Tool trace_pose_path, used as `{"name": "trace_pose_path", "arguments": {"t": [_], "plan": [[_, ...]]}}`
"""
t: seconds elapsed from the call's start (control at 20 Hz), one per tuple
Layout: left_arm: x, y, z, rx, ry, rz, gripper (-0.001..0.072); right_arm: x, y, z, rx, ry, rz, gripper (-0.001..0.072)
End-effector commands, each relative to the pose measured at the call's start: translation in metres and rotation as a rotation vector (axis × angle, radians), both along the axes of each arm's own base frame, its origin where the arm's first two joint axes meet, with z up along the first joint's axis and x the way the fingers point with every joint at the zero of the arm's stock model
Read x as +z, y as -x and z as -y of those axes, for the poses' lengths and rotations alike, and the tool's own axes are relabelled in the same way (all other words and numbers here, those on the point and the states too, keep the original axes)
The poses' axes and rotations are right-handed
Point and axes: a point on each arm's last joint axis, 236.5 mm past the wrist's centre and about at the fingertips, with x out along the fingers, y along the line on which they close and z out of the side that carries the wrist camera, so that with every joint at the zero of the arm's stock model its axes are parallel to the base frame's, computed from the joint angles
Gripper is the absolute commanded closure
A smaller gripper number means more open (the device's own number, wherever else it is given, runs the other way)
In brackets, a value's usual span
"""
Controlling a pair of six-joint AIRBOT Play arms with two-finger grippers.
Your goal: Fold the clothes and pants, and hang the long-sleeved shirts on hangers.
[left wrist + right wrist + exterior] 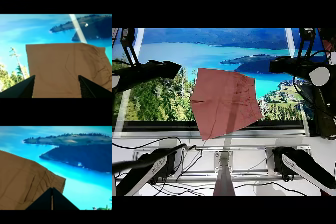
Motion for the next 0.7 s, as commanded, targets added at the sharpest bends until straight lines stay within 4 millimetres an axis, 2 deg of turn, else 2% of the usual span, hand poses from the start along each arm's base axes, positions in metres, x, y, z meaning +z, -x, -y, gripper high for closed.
{"name": "trace_pose_path", "arguments": {"t": [0.0,0.25,0.3,0.4,0.5,0.55,0.65], "plan": [[0.001,0.0,-0.001,0.001,0.0,0.002,0.0094,0.0,0.0,0.0,0.001,0.0,0.0,0.0691],[0.001,0.0,-0.001,0.001,-0.001,0.002,0.0094,0.003,-0.002,0.0,-0.002,0.001,0.015,0.0692],[0.001,0.0,-0.001,0.001,0.0,0.002,0.0094,0.005,-0.006,0.005,-0.009,0.018,0.038,0.0691],[0.001,0.0,0.0,0.002,0.0,0.002,0.0095,0.003,-0.011,0.025,-0.031,0.108,0.055,0.0691],[0.001,0.001,0.001,-0.003,0.009,-0.003,0.0094,-0.009,-0.014,0.064,-0.084,0.218,0.025,0.0691],[0.002,0.002,0.003,-0.007,0.016,-0.004,0.0095,-0.022,-0.013,0.091,-0.116,0.276,-0.023,0.0692],[0.002,0.005,0.009,-0.022,0.037,-0.018,0.0094,-0.061,0.002,0.142,-0.202,0.293,-0.196,0.0693]]}}
